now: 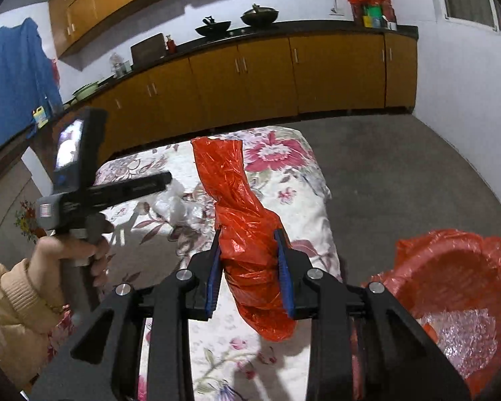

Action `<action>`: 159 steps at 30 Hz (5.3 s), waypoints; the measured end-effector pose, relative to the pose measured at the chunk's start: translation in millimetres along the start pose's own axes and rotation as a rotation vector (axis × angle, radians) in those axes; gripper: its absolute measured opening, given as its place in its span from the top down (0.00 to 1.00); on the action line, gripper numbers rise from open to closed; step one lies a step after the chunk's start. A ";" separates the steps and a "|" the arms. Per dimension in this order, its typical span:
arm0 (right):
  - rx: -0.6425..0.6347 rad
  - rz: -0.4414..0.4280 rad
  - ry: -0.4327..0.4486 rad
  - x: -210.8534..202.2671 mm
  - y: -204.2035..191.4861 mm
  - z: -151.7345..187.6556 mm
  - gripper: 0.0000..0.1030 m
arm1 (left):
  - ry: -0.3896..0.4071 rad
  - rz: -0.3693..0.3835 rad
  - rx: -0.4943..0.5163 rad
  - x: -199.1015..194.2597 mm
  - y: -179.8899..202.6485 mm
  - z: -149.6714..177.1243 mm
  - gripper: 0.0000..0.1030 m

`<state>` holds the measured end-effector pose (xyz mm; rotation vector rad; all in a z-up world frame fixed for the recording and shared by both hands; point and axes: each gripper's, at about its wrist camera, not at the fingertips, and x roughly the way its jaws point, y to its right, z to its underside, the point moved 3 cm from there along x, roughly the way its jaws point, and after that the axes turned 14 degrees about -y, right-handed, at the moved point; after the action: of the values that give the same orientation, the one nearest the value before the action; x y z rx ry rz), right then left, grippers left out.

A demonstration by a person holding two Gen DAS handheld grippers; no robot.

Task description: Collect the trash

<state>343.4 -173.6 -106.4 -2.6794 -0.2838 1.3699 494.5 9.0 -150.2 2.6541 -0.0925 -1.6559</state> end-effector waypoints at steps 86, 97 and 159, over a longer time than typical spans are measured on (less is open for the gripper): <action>0.363 0.298 0.322 -241.3 121.0 128.7 0.06 | 0.206 0.317 0.396 -208.5 217.1 196.9 0.16; 0.263 0.399 0.371 -267.4 53.8 162.3 0.02 | 0.448 0.095 0.261 -292.3 135.4 256.2 0.04; 0.180 0.440 0.230 -248.6 -25.3 211.7 0.02 | 0.427 -0.033 0.049 -322.8 57.9 355.4 0.04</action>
<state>26.2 -199.3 -28.8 -2.8072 0.4542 1.0894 31.4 -23.1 -14.6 2.9887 -0.0846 -1.0693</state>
